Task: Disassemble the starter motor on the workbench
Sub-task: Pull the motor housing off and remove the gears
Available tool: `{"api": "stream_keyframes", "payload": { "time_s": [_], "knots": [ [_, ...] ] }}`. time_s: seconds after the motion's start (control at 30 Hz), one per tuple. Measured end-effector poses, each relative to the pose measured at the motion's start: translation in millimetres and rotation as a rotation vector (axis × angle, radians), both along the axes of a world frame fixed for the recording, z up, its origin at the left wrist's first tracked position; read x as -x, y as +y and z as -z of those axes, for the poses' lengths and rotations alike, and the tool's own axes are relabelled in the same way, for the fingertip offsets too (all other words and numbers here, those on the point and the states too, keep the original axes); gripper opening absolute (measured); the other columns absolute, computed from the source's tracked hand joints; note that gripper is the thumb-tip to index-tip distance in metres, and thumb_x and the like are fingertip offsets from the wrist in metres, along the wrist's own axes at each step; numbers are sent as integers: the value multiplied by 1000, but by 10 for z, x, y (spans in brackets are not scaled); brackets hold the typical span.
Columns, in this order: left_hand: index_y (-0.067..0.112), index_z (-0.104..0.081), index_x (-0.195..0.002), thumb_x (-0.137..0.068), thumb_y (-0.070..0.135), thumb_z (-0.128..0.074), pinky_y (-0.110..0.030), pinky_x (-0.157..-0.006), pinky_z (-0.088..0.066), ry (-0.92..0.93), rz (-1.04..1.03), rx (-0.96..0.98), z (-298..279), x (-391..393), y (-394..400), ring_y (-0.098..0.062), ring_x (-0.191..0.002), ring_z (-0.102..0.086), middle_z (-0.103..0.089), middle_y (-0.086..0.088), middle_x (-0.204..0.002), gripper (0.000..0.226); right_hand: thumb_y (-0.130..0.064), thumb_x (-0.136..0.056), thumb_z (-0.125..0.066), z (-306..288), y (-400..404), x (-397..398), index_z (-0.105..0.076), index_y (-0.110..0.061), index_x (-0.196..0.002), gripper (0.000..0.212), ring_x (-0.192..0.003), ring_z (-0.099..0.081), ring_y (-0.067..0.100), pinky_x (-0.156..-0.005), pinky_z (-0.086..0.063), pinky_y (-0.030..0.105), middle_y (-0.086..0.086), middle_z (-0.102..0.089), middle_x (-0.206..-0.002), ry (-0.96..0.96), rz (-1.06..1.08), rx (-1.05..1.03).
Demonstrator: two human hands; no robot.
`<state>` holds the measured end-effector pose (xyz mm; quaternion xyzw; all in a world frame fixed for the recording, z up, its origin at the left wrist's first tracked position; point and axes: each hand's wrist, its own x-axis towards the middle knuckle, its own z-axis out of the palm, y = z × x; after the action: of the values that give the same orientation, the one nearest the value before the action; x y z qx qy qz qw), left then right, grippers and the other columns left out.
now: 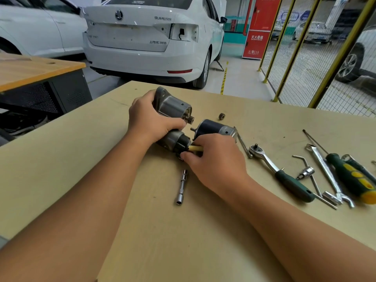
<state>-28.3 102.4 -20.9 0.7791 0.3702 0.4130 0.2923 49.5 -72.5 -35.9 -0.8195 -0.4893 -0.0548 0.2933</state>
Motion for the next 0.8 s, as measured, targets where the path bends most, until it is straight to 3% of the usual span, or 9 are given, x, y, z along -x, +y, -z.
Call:
{"api": "stream_keyframes", "payload": {
  "time_s": [0.07,0.2,0.33,0.43,0.53,0.6,0.67,0.73,0.8],
  "knots": [
    [34,-67,-101,-43,49,-93,-39,-84,-58,-20,6,-39,0,-5,0,-22,-100,-65,-70,3,-105,65,-54,-87,-67,-11,-8,2,-66,-27,-86,27,-69,-59,16,-54,-43,30,-9,-61,-71,-20,-7,21],
    [31,-67,-120,-49,44,-94,-7,-76,-40,-40,22,-158,-22,12,12,-11,-101,-58,-63,4,-117,77,-57,-90,-61,-30,-43,25,-64,-28,-85,29,-63,-57,11,-50,-41,29,-10,-59,-67,-49,-43,13],
    [25,-65,-126,-53,36,-95,4,-80,-34,-103,63,-282,-48,47,-7,-6,-103,-52,-58,0,-125,80,-51,-90,-60,-88,-68,40,-66,-24,-83,28,-61,-55,15,-53,-47,31,-8,-56,-65,-141,-77,-38],
    [29,-64,-130,-51,41,-92,-2,-88,-39,-152,109,-313,-71,86,-23,11,-104,-48,-51,10,-129,85,-39,-88,-65,-193,-79,-53,-67,-18,-79,23,-61,-53,24,-53,-46,34,-2,-56,-70,-260,-82,-258],
    [30,-61,-138,-51,40,-93,-17,-99,-47,-169,142,-314,-90,121,-23,27,-114,-38,-41,16,-137,93,-32,-85,-70,-249,-116,-219,-74,-17,-87,16,-73,-57,25,-59,-47,34,1,-65,-81,-347,13,-435],
    [30,-60,-140,-52,36,-98,-21,-104,-46,-153,146,-297,-91,124,-14,22,-120,-38,-39,14,-143,96,-39,-85,-73,-211,-129,-299,-75,-20,-103,26,-95,-56,26,-76,-46,39,1,-67,-100,-289,30,-368],
    [29,-61,-137,-54,35,-99,-23,-106,-44,-114,114,-271,-87,106,-11,4,-127,-43,-44,8,-148,92,-45,-84,-73,-171,-129,-312,-74,-22,-109,34,-109,-53,28,-88,-43,44,0,-66,-112,-238,12,-321],
    [30,-65,-129,-52,38,-97,-27,-101,-48,-54,75,-225,-82,89,-7,-9,-122,-53,-57,1,-139,84,-41,-85,-74,-165,-116,-265,-76,-17,-98,27,-99,-57,29,-81,-45,44,3,-68,-103,-335,-37,-401],
    [36,-68,-110,-47,43,-93,-31,-87,-53,2,43,-145,-87,87,-2,-14,-105,-62,-66,2,-117,68,-36,-88,-69,-164,-112,-174,-73,-13,-86,23,-74,-59,27,-63,-48,40,3,-66,-82,-413,-143,-438]
  ]
}}
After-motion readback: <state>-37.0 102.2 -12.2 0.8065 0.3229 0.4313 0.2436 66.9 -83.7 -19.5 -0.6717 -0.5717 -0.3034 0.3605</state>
